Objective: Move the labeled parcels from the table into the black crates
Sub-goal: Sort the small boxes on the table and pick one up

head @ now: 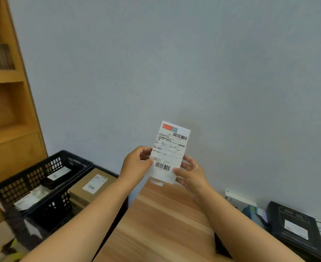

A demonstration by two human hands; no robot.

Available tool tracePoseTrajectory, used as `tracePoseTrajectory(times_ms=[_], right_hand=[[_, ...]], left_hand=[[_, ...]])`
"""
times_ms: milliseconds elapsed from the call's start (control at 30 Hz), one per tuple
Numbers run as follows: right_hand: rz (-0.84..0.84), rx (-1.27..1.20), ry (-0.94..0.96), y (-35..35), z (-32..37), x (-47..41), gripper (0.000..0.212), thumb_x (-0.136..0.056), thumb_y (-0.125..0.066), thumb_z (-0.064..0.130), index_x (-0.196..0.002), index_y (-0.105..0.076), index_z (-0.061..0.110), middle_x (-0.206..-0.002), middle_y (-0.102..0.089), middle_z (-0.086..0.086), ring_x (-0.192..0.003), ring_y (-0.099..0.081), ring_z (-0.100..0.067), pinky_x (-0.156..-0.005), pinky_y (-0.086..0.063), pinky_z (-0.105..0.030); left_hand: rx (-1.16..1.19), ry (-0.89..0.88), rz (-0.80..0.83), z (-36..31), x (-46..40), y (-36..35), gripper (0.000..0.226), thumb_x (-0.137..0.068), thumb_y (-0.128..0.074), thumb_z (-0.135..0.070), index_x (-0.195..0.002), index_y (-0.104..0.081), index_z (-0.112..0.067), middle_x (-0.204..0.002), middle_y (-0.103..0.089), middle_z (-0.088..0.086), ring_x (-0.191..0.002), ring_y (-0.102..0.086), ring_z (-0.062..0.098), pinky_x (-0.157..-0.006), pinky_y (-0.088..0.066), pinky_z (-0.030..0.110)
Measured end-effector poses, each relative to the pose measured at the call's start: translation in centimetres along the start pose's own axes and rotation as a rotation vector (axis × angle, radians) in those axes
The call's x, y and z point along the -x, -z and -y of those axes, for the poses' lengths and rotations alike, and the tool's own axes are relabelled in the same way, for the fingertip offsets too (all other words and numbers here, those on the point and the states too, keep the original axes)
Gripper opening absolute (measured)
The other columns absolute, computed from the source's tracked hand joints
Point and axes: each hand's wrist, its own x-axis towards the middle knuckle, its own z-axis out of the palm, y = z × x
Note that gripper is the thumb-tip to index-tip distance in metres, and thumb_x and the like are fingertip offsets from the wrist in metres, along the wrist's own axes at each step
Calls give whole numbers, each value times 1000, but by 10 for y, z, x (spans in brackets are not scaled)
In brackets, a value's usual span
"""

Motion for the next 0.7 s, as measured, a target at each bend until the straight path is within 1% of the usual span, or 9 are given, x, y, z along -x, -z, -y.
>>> tracePoseTrajectory(times_ms=[67, 167, 233, 367, 467, 533, 633, 700], right_hand=[[22, -4, -13, -32, -11, 3, 57, -82, -59, -15, -128, -46, 15, -116, -65, -13, -102, -66, -28, -76, -57, -38], [44, -4, -39, -88, -32, 11, 58, -80, -59, -16, -128, -46, 14, -115, -66, -13, -100, -67, -28, -79, -57, -41], [59, -6, -61, -129, -50, 16, 59, -79, -59, -17, -128, -46, 13, -114, -66, -13, -100, -67, -29, -83, -56, -43], [96, -1, -106, -211, -87, 28, 59, -79, -59, -18, -130, -47, 10, -114, -66, -13, -101, -67, -29, -79, -57, -39], [125, 17, -149, -264, -117, 38, 56, -81, -57, -18, -128, -50, 11, -113, -68, -11, -98, -68, -26, -75, -57, -36], [152, 19, -191, -292, -135, 43, 55, -81, -58, -17, -129, -50, 9, -115, -68, -9, -98, -69, -23, -74, -58, -35], [180, 41, -246, -325, -156, 48, 53, -82, -60, -15, -129, -52, 8, -112, -69, -7, -93, -70, -19, -71, -59, -32], [196, 65, -272, -343, -169, 47, 54, -81, -62, -14, -130, -51, 7, -112, -69, -7, -92, -71, -17, -72, -59, -32]], left_hand=[[-9, 12, -13, 10, 6, 33, 33, -85, -58, 1, -110, -62, -19, -100, -65, -11, -94, -61, 4, -79, -46, 15], [-17, 47, -37, 30, 14, 90, 35, -85, -56, 3, -111, -63, -19, -101, -66, -8, -95, -60, 7, -87, -49, 25], [-27, 62, -46, 46, 20, 132, 36, -86, -55, 3, -112, -63, -20, -104, -66, -7, -97, -60, 7, -87, -49, 25], [-36, 109, -48, 80, 34, 214, 40, -85, -52, 6, -110, -63, -24, -104, -66, -8, -98, -60, 6, -82, -46, 19], [-47, 133, -41, 104, 46, 267, 44, -86, -50, 8, -107, -63, -29, -99, -65, -16, -95, -59, -2, -75, -42, 10], [-66, 156, -40, 118, 54, 296, 46, -86, -50, 8, -111, -63, -29, -97, -62, -21, -93, -56, -7, -72, -41, 7], [-76, 193, -31, 138, 63, 330, 48, -87, -48, 7, -117, -61, -28, -101, -63, -18, -96, -57, -3, -73, -41, 6], [-90, 204, -25, 152, 66, 346, 50, -87, -47, 8, -119, -61, -28, -105, -64, -15, -97, -57, -3, -72, -41, 6]])
